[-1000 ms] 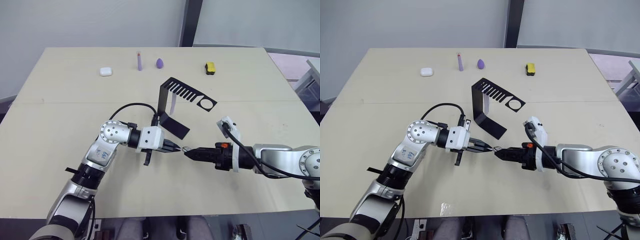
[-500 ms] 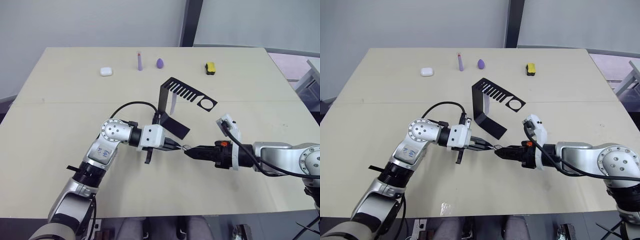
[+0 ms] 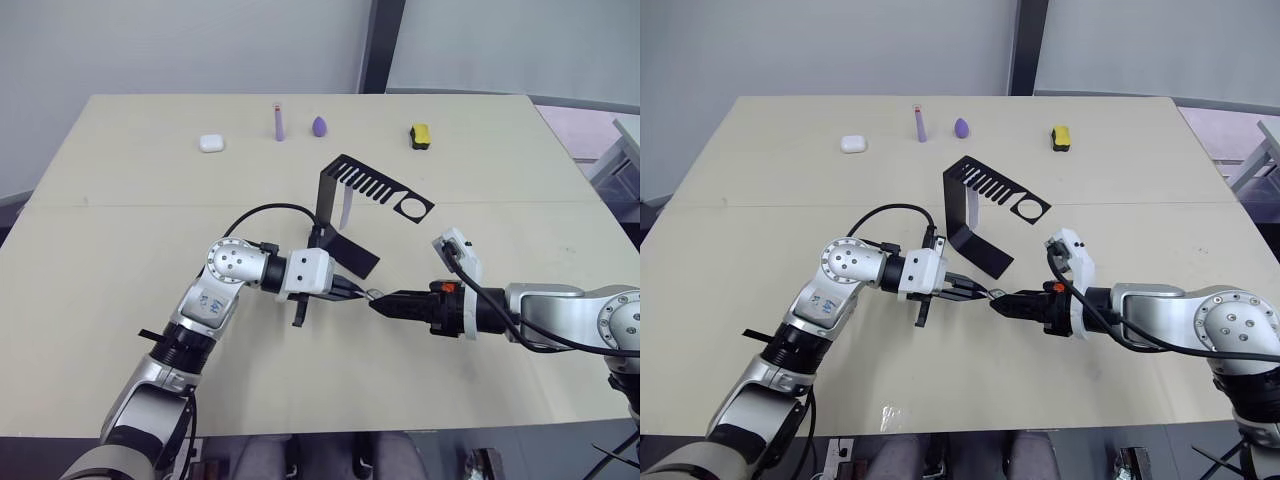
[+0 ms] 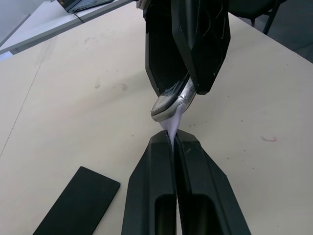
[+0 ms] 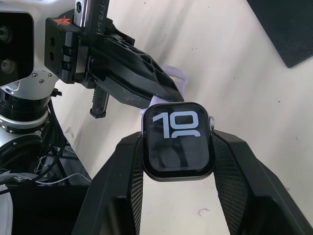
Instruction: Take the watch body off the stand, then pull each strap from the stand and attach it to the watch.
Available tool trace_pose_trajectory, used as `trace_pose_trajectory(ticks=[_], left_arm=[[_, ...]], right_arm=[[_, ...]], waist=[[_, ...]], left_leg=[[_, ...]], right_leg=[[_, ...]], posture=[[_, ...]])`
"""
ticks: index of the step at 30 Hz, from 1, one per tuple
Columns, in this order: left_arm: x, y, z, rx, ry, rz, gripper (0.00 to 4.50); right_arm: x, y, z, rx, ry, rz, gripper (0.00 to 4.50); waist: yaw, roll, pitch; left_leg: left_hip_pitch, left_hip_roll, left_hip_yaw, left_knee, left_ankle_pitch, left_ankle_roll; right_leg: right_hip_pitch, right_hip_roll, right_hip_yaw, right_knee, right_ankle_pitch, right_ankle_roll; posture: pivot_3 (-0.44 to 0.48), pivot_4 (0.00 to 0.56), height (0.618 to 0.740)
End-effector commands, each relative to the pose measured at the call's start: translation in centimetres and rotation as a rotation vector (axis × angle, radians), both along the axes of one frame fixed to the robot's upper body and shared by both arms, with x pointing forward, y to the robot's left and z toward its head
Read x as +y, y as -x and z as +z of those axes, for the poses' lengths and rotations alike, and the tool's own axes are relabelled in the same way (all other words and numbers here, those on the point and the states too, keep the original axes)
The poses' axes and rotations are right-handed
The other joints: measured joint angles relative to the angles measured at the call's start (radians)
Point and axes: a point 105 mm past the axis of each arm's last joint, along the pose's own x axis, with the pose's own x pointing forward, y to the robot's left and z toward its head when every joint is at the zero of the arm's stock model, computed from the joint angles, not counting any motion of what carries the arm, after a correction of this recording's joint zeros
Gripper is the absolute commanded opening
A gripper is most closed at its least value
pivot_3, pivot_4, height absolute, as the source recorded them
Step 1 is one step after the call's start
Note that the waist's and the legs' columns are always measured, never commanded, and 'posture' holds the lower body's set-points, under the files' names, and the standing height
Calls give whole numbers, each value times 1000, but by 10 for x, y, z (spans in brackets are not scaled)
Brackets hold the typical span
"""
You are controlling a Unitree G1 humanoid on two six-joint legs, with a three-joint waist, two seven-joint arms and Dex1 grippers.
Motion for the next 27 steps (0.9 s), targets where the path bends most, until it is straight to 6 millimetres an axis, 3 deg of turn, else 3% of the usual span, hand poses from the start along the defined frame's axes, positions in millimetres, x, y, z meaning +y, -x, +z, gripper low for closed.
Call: trace_pose_trajectory(ticks=[1,27], left_arm=[[-21,9,19,-70,67,-82,0],[-22,10,21,-68,75,-85,0]], right_arm=[[18,16,8,-11,-60,112,1516],[13,13,4,-4,-49,88,1516]], waist=[[0,0,0],[0,0,0]], left_leg=[[0,0,0,0,0,0],[0,0,0,0,0,0]], right_leg=[[0,0,0,0,0,0],[0,0,0,0,0,0]], posture=[[0,150,740],[0,150,740]])
